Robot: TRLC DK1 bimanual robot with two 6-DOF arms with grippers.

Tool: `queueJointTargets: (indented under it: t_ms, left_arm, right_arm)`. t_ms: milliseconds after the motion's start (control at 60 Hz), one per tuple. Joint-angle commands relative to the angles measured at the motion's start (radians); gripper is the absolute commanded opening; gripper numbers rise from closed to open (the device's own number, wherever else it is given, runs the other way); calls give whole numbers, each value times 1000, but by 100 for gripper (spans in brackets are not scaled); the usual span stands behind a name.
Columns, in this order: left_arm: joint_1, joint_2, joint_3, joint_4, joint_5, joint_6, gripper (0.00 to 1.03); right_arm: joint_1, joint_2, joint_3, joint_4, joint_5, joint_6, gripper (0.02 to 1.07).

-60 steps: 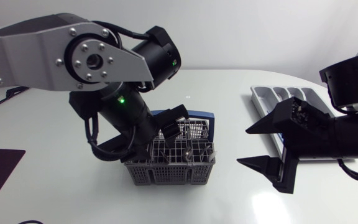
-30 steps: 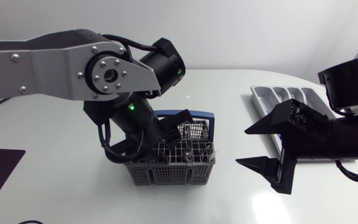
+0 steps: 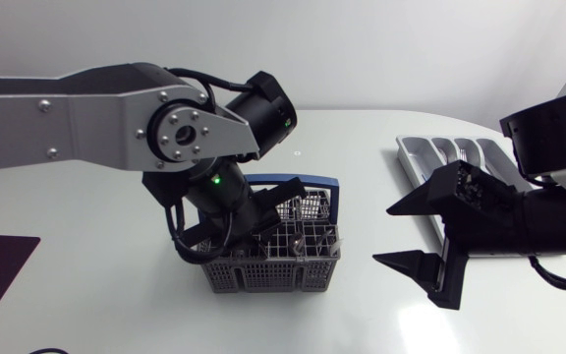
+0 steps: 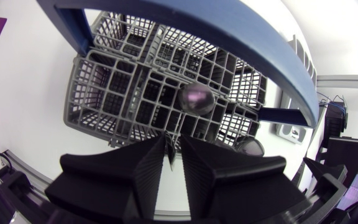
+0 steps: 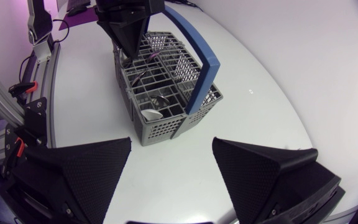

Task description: Unload the cutlery basket into the drawer organizer.

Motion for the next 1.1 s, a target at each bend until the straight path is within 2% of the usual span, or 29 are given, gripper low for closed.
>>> queueJointTargets:
  t_ms: [0,50,200,1083]
  left_arm:
    - [-13,18,-30,11,-24,9,10]
    - [-14,18,-35,17,-34,12,6]
    - [-17,12,-52,37,-37,20,4]
    - [14,-111,-75,63,-9,45,4]
  right_arm:
    - [9,0,-27,10,0,16,96]
    - [9,0,-27,10,0,15,96]
    - [9,0,-27,11,-1,15,96]
    - [21,0,-22,8,9,18,96]
